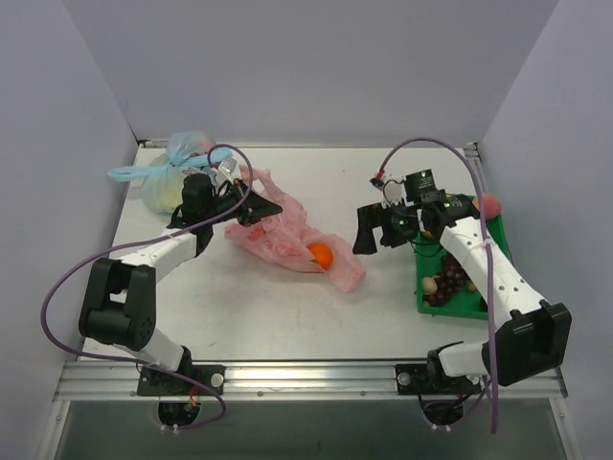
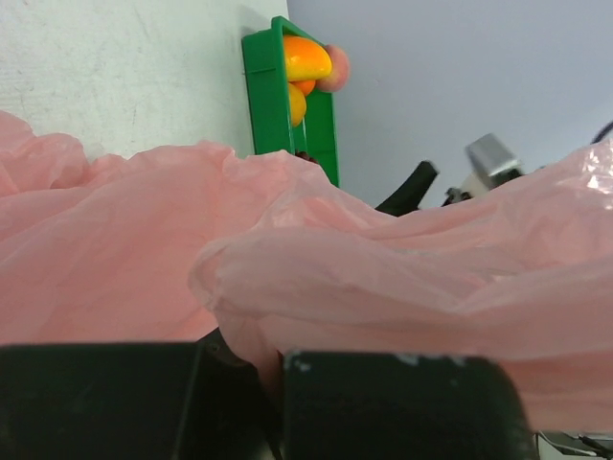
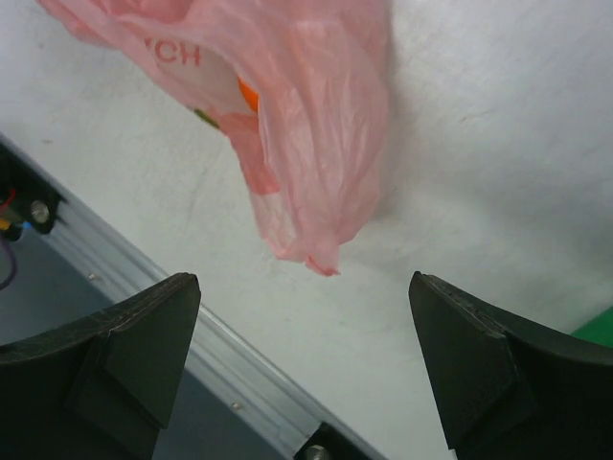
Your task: Place the fake fruits into the plastic bag and tie a complex knot
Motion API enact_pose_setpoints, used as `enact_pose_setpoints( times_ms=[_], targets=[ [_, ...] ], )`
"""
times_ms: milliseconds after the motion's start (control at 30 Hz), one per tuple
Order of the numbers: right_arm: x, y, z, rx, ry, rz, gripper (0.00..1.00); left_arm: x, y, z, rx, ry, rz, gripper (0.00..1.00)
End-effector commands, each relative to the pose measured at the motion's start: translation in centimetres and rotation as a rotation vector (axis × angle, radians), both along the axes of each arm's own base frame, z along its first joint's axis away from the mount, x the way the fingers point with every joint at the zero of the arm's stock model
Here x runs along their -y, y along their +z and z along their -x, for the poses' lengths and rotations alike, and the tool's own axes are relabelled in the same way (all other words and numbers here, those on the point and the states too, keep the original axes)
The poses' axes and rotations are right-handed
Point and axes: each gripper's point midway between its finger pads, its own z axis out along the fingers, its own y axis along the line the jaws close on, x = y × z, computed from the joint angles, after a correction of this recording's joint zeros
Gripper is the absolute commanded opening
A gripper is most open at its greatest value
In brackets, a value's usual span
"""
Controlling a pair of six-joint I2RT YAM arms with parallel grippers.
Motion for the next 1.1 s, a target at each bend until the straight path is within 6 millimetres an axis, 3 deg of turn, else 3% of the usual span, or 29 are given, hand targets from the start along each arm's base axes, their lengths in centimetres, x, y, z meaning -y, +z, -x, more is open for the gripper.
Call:
enact_pose_setpoints(
  times_ms=[0,67,233,333,367,400,467,500,533,567,600,667,733,800,833,867,933,1000,1067],
  targets=[
    [-1.9,-2.1,4.3,-0.252,0.007,-0.122,0.96,0.2,2.3,-1.0,0.103,-0.021,0.015,0.0],
    [-2.4,-3.7,5.2,-0.328,-0.009,-0.146,0.97,0.2,2.4,-1.0,0.117,-0.025,0.005,0.0],
    [-2.7,-7.6,4.2,-0.371,-0.026,-0.126,0.95,0.1,2.2,-0.6,0.123,-0.035,-0.015,0.0],
    [-4.1,-6.1,2.6,-0.322,0.043,-0.187,0.55,-0.1,2.1,-0.4,0.135,-0.037,-0.033,0.01],
    [-4.5,-5.1,2.2,-0.304,0.062,-0.214,0.34,-0.1,2.2,-0.3,0.156,-0.043,-0.044,0.02],
    [-4.6,-4.3,2.1,-0.297,0.078,-0.226,0.23,-0.1,2.2,-0.3,0.152,-0.044,-0.058,0.03],
    [-5.3,-0.6,1.6,-0.237,0.135,-0.287,0.0,-0.3,3.1,-0.5,0.219,-0.052,-0.096,0.03],
    [-5.4,1.0,1.8,-0.235,0.145,-0.316,0.0,-0.5,2.5,-0.5,0.187,-0.052,-0.135,0.04],
    [-5.6,4.1,1.6,-0.202,0.13,-0.372,0.0,-0.7,2.9,-0.7,0.209,-0.053,-0.164,0.04],
    [-5.7,6.1,1.7,-0.183,0.129,-0.41,0.0,-1.0,4.7,-1.6,0.302,-0.045,-0.206,0.04],
    [-5.9,9.0,2.6,-0.142,0.145,-0.46,0.0,-1.4,4.5,-1.6,0.285,-0.045,-0.242,0.05],
    [-6.1,13.4,3.2,-0.096,0.118,-0.521,0.0,-2.3,7.0,-2.9,0.376,-0.015,-0.299,0.09],
    [-5.8,15.9,4.0,-0.037,0.108,-0.544,0.0,-3.0,8.0,-3.8,0.406,0.007,-0.334,0.14],
    [-5.7,16.5,4.6,-0.032,0.1,-0.554,0.0,-3.5,9.8,-4.7,0.454,0.018,-0.348,0.17],
    [-5.6,16.8,5.3,-0.03,0.107,-0.565,0.0,-3.5,9.5,-5.1,0.453,0.014,-0.363,0.18],
    [-5.8,16.9,5.7,-0.057,0.101,-0.58,0.0,-3.6,9.6,-5.4,0.473,0.008,-0.384,0.27],
    [-6.0,16.2,6.3,-0.072,0.101,-0.573,0.0,-3.6,8.7,-6.2,0.445,0.008,-0.403,0.36],
    [-6.3,14.9,6.7,-0.087,0.107,-0.564,0.0,-3.4,8.1,-6.5,0.418,-0.005,-0.397,0.56],
    [-6.3,13.4,6.2,-0.1,0.067,-0.534,0.0,-3.2,7.6,-6.8,0.386,-0.016,-0.378,0.67]
  ],
)
